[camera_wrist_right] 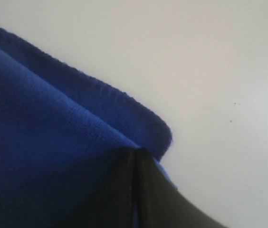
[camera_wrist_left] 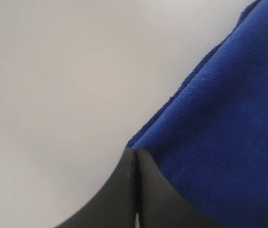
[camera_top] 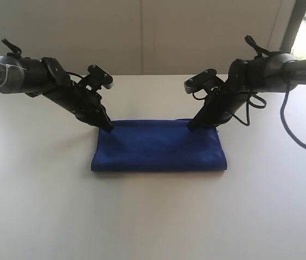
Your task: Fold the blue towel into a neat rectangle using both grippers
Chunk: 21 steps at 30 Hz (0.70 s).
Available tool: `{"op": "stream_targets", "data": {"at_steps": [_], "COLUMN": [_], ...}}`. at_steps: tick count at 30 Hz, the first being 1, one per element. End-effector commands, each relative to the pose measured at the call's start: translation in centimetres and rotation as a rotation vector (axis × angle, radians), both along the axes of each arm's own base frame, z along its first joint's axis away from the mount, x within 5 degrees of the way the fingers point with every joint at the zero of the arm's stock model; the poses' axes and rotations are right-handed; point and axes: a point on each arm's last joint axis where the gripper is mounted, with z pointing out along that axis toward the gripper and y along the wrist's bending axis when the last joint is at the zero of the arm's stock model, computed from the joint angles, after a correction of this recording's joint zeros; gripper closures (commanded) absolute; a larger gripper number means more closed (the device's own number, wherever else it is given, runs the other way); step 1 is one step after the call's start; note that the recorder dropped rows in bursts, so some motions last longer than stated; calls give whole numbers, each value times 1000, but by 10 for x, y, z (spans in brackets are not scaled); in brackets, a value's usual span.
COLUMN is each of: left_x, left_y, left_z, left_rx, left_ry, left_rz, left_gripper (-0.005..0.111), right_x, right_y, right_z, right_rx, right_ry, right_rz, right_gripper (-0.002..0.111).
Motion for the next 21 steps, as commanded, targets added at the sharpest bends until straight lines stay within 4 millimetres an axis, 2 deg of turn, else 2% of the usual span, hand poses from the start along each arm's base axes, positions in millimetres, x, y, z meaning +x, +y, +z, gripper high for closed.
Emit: {"op": "stream_targets", "data": {"at_steps": [1, 4, 6, 10, 11, 14, 17, 19, 21], "left_x": [0, -1, -3, -15, -22, -35, -54, -87, -115], "left_y": [0, 0, 1, 5, 10, 33, 68, 96, 110], "left_z": [1, 13, 34, 92, 113, 144, 176, 211, 230], "left_rx": [-11, -18, -32, -71, -108, -158, -234, -350, -405], "left_ry": [8, -14, -55, -146, -139, -109, -107, -198, -286], "left_rz": [0, 0, -1, -11, 13, 57, 87, 92, 108], "left_gripper": [107, 107, 107, 107, 107, 107, 107, 107, 107], "right_x": [0, 0, -1, -13, -20, -36, -63, -100, -127], "right_y": [-11, -7, -7, -10, -12, -26, -48, -66, -74], "right_z": [-3, 22, 49, 116, 141, 183, 221, 238, 242], "right_rx": [-12, 57, 66, 69, 71, 81, 91, 84, 80], "right_ry": [14, -35, -104, -248, -299, -394, -495, -543, -579], "right_rz": [-19, -57, -56, -47, -47, -81, -149, -203, -237], "right_gripper": [108, 108, 108, 108, 108, 108, 108, 108, 108]}}
